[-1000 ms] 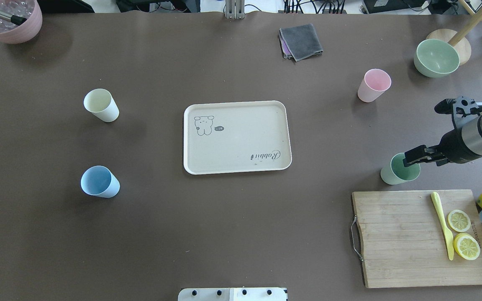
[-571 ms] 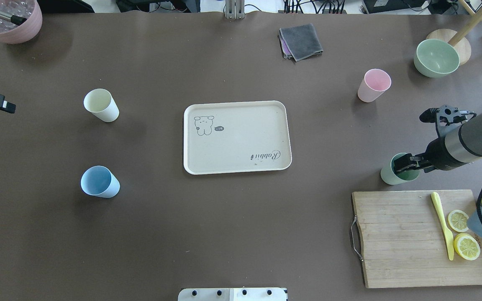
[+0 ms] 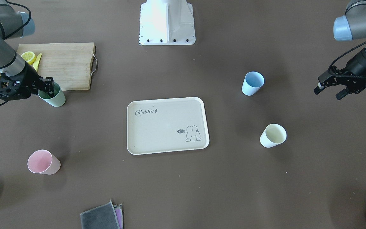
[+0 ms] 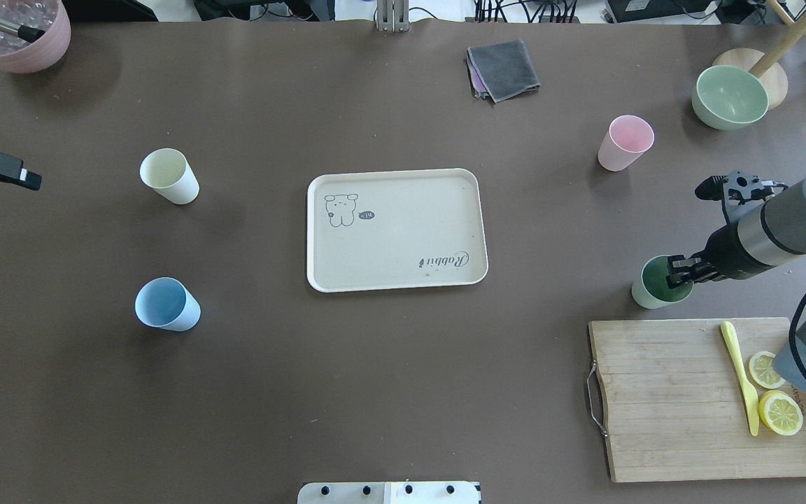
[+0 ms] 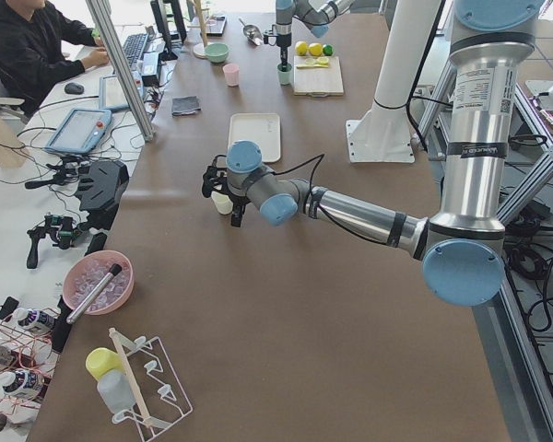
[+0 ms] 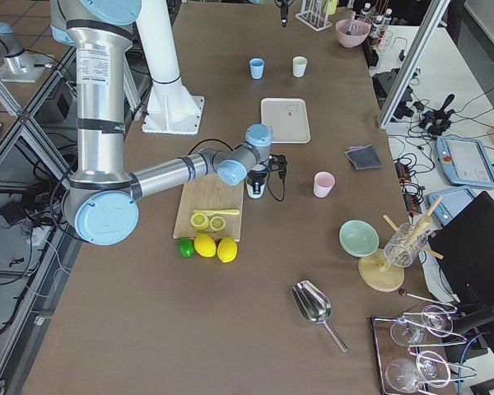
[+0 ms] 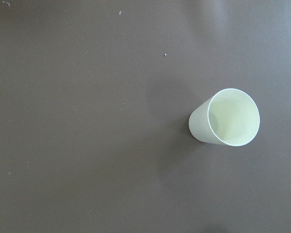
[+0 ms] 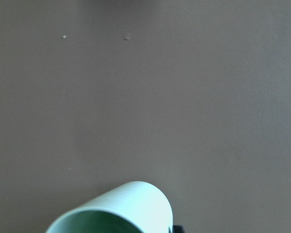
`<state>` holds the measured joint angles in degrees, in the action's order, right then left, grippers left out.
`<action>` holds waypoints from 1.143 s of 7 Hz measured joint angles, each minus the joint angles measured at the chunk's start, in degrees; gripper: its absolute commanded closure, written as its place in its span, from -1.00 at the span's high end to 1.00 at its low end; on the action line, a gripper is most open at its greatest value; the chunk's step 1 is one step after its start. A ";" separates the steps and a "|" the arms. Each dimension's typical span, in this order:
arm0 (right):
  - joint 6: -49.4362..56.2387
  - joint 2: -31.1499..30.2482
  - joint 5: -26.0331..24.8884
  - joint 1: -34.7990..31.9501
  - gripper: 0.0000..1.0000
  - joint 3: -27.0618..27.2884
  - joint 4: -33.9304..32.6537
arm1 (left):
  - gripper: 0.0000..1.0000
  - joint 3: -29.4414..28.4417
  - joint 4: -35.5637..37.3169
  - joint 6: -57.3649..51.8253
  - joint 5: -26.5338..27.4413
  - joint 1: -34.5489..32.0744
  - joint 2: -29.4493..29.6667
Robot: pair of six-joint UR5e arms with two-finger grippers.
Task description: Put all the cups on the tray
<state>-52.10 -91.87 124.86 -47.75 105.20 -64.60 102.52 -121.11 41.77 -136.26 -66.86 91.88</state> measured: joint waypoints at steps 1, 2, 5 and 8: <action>0.00 0.30 3.55 -2.53 -1.00 0.27 -0.03 | 0.95 -0.04 0.02 0.02 0.02 0.03 0.18; 0.02 0.86 8.06 -5.89 -1.00 0.91 -0.13 | 0.95 -0.08 0.06 -0.02 0.05 0.06 0.43; -1.87 5.49 13.11 -9.71 -1.00 1.91 -0.83 | 0.95 1.01 0.03 3.47 1.28 2.39 0.69; -7.39 13.02 11.22 -7.06 -1.00 0.92 -2.76 | 0.95 4.34 -0.02 10.09 5.33 11.37 0.68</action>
<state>-59.49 -78.86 136.08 -54.81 106.12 -67.36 106.86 -121.14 51.87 -130.93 -55.49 92.56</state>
